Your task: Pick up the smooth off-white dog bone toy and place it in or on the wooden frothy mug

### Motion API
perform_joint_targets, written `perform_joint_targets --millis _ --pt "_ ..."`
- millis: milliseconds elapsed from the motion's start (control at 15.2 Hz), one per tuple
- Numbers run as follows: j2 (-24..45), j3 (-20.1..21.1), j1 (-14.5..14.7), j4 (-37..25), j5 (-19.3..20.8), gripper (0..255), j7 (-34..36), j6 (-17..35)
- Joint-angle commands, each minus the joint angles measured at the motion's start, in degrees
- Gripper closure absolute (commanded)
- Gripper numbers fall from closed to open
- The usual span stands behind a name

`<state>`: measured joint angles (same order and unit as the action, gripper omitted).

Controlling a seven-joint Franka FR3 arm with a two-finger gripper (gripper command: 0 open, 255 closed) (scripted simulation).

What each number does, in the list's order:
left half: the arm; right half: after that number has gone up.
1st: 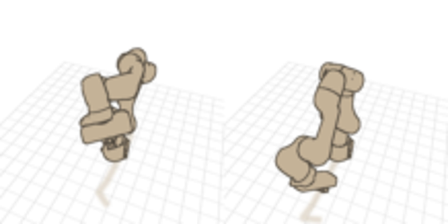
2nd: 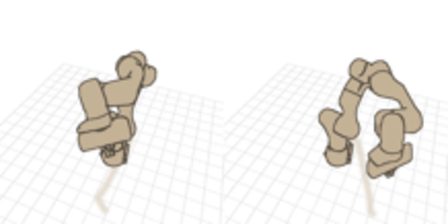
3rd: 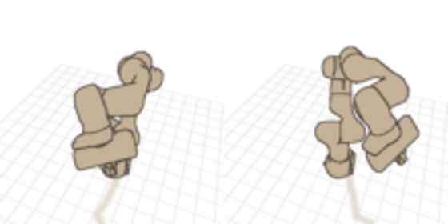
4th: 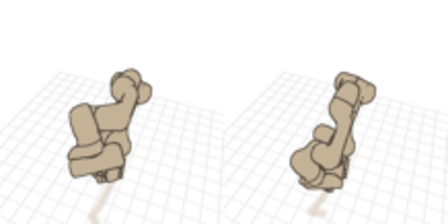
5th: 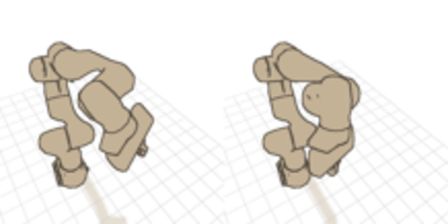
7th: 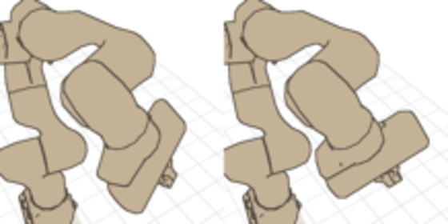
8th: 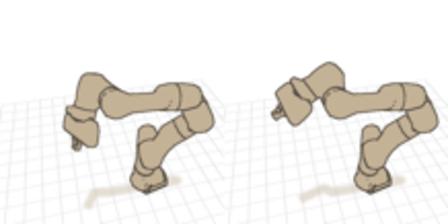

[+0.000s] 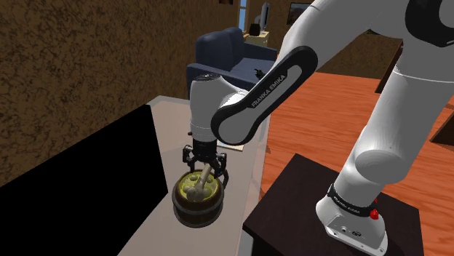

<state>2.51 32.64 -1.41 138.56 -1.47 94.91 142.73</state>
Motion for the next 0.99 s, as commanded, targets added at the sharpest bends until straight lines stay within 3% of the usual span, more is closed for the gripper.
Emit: perform_joint_targets --millis 0,132,396,924 --pt "0.0 0.0 0.0 0.0 0.0 0 0.0 0.0" --pt "0.0 0.0 0.0 0.0 0.0 0 0.0 0.0" --pt "-6.7 -0.1 -0.2 -1.9 -4.9 0 -3.6 -7.7" --pt "-6.7 -0.2 -0.2 -1.9 -4.9 0 -3.6 -7.7"
